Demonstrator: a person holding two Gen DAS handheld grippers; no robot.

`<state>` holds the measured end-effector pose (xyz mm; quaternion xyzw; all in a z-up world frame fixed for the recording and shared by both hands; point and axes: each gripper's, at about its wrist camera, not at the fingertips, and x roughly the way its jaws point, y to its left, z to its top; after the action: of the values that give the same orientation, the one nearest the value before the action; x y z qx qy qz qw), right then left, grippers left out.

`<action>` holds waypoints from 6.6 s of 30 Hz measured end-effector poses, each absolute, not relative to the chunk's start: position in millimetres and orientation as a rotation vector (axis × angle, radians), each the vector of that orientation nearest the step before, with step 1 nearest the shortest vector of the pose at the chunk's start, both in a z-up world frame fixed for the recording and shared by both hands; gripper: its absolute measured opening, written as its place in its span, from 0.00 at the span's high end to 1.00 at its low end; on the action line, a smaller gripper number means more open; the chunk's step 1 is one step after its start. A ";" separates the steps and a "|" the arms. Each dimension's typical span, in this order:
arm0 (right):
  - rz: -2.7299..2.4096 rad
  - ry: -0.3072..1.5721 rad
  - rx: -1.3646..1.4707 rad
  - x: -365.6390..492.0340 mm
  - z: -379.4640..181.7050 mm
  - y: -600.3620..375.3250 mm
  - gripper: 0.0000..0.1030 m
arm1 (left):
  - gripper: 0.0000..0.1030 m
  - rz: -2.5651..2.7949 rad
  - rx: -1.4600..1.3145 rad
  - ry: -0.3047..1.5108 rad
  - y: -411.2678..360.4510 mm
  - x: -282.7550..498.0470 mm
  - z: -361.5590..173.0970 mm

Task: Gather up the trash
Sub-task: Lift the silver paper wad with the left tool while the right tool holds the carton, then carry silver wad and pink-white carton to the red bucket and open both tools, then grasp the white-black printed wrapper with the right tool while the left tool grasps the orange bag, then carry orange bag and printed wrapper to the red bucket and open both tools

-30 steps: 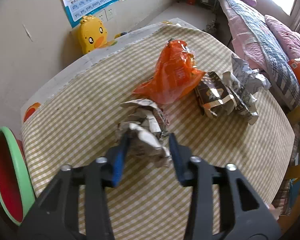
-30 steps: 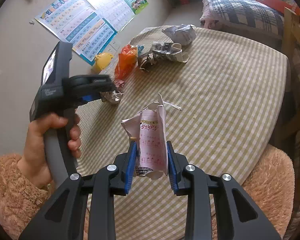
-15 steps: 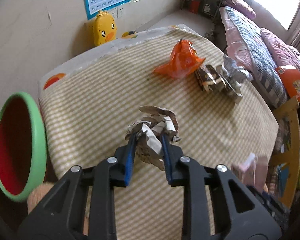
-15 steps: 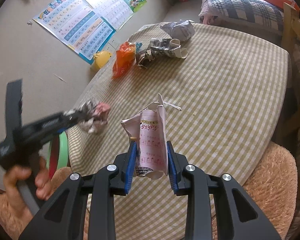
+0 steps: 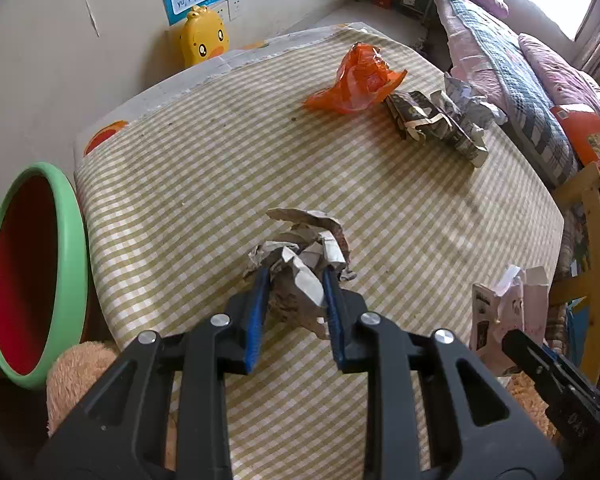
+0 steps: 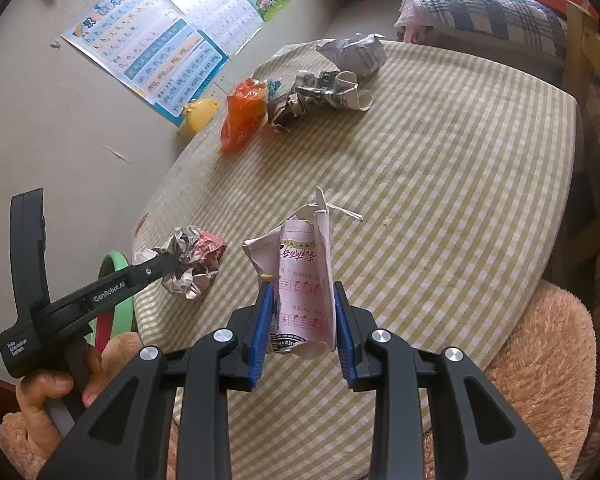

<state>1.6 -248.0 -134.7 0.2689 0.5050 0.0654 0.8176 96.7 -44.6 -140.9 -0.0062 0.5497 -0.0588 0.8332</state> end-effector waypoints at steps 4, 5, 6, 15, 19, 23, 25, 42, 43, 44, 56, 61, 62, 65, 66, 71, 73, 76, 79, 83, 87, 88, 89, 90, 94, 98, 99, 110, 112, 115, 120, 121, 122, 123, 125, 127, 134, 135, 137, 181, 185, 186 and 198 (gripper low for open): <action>0.140 1.076 0.574 1.3 -134.8 -247.9 0.72 | 0.76 -0.121 -0.018 1.170 -43.2 97.5 -142.9; 0.139 1.077 0.575 1.4 -135.1 -247.9 0.72 | 0.76 -0.121 -0.019 1.173 -42.9 97.3 -143.5; 0.140 1.077 0.575 1.3 -134.8 -247.8 0.72 | 0.76 -0.120 -0.021 1.171 -42.3 96.8 -143.6; 0.139 1.076 0.572 1.3 -135.4 -247.2 0.72 | 0.77 -0.114 -0.040 1.136 -36.7 92.5 -133.2; 0.140 1.075 0.569 1.4 -135.1 -247.0 0.72 | 0.77 -0.112 -0.043 1.113 -33.7 87.7 -125.3; 0.141 1.073 0.563 2.0 -132.8 -245.8 0.72 | 0.77 -0.110 -0.056 1.094 -29.3 83.0 -118.1; 0.142 1.071 0.559 2.4 -131.4 -244.9 0.72 | 0.77 -0.107 -0.061 1.082 -26.7 80.7 -114.2; 0.165 1.071 0.483 6.1 -121.2 -224.2 0.72 | 0.77 -0.097 -0.110 1.046 -3.9 70.7 -107.3; 0.166 1.072 0.477 6.3 -120.5 -222.1 0.72 | 0.77 -0.096 -0.117 1.045 -1.4 70.2 -107.1; 0.168 1.073 0.470 6.5 -119.8 -219.9 0.72 | 0.77 -0.095 -0.122 1.043 0.3 69.9 -106.9; 0.205 1.072 0.350 8.0 -107.0 -183.1 0.72 | 0.77 -0.076 -0.165 0.986 29.0 59.0 -95.1; 0.213 1.044 0.278 12.0 -93.2 -165.0 0.72 | 0.77 -0.059 -0.177 0.951 44.6 54.0 -87.8; 0.215 1.037 0.266 12.8 -90.1 -162.4 0.72 | 0.77 -0.049 -0.174 0.938 48.9 52.3 -85.6; 0.226 1.004 0.214 17.2 -77.2 -148.2 0.72 | 0.77 -0.034 -0.184 0.914 61.7 49.3 -80.3; 0.233 0.997 0.202 18.4 -74.3 -143.6 0.72 | 0.77 -0.027 -0.188 0.906 67.3 48.0 -78.3; 0.296 0.974 0.147 26.9 -61.7 -110.7 0.72 | 0.77 0.031 -0.225 0.878 101.7 40.5 -74.7; 0.324 0.973 0.127 29.4 -60.0 -97.8 0.72 | 0.77 0.061 -0.242 0.878 118.3 36.3 -76.8; 0.371 0.985 0.112 32.5 -60.9 -77.0 0.72 | 0.77 0.109 -0.270 0.886 142.3 29.5 -81.5; 0.402 0.994 0.085 34.0 -62.7 -57.8 0.72 | 0.77 0.155 -0.305 0.894 167.0 22.6 -87.4; 0.429 1.002 0.061 34.1 -64.7 -39.7 0.72 | 0.77 0.208 -0.359 0.900 196.8 14.9 -93.9; 0.450 1.006 0.044 36.7 -64.6 -25.7 0.72 | 0.77 0.249 -0.398 0.902 219.6 10.0 -99.5; 0.457 1.006 0.042 38.2 -64.5 -21.5 0.72 | 0.77 0.261 -0.408 0.904 225.7 9.0 -101.3; 0.464 1.006 0.041 39.6 -64.1 -17.4 0.72 | 0.77 0.269 -0.414 0.905 229.5 7.7 -102.3; 0.470 1.007 0.040 40.0 -63.7 -14.4 0.72 | 0.77 0.274 -0.419 0.908 232.9 7.3 -103.6; 0.509 1.010 0.037 45.0 -63.7 6.3 0.72 | 0.77 0.296 -0.430 0.911 243.4 6.2 -108.5; 0.554 1.026 0.055 52.0 -66.8 27.4 0.72 | 0.77 0.313 -0.436 0.924 251.2 9.9 -116.2; 0.567 1.032 0.062 55.8 -68.5 33.4 0.72 | 0.77 0.317 -0.436 0.928 252.5 11.2 -118.0; 0.676 1.066 0.127 81.4 -72.5 85.0 0.71 | 0.77 0.347 -0.439 0.973 267.1 15.8 -135.3; 0.687 1.058 0.127 82.7 -71.3 91.9 0.68 | 0.72 0.354 -0.432 0.980 269.2 16.1 -137.0; 0.709 1.062 0.136 84.1 -72.0 98.3 0.48 | 0.50 0.366 -0.425 0.975 267.8 15.2 -137.2; 0.687 1.063 0.164 86.4 -77.6 76.6 0.42 | 0.35 0.368 -0.412 0.975 265.0 14.1 -135.6; 0.665 1.062 0.174 88.1 -80.1 65.7 0.42 | 0.35 0.367 -0.412 0.976 264.5 14.9 -134.8; 0.625 1.061 0.186 92.1 -83.7 48.3 0.42 | 0.34 0.366 -0.409 0.975 263.0 15.5 -133.6; 0.593 1.059 0.193 95.0 -86.5 35.4 0.42 | 0.34 0.366 -0.403 0.973 261.0 16.2 -131.9; 0.476 1.051 0.201 106.2 -95.2 -7.5 0.42 | 0.34 0.362 -0.385 0.969 256.2 17.7 -128.1; 0.354 1.044 0.208 116.8 -102.6 -51.3 0.42 | 0.34 0.358 -0.364 0.962 250.0 20.4 -123.4; -0.018 1.023 0.283 166.6 -121.9 -214.7 0.42 | 0.34 0.359 -0.329 0.890 224.8 29.2 -101.2; -0.039 1.029 0.292 171.5 -125.7 -228.1 0.42 | 0.34 0.348 -0.320 0.892 218.0 33.3 -99.5; -0.067 1.071 0.320 187.6 -141.1 -254.2 0.42 | 0.34 0.328 -0.290 0.895 203.4 39.4 -96.8; 0.134 1.050 0.732 28.9 -170.4 -296.3 0.79 | 0.52 -0.164 -0.020 1.171 -128.0 285.1 -169.6; 0.130 1.052 0.727 29.4 -169.0 -294.6 0.79 | 0.55 -0.155 -0.030 1.174 -117.4 273.0 -165.6; 0.128 1.051 0.724 28.7 -168.7 -294.5 0.79 | 0.55 -0.145 -0.043 1.170 -111.4 267.5 -162.5; 0.122 1.096 0.672 23.3 -169.4 -278.8 0.78 | 0.55 -0.095 -0.129 0.983 -26.5 135.6 -94.9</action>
<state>23.3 -278.8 -169.4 0.3133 0.5108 0.0567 0.7986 135.6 -26.5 -94.9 -0.0618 0.4714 -0.0455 0.8786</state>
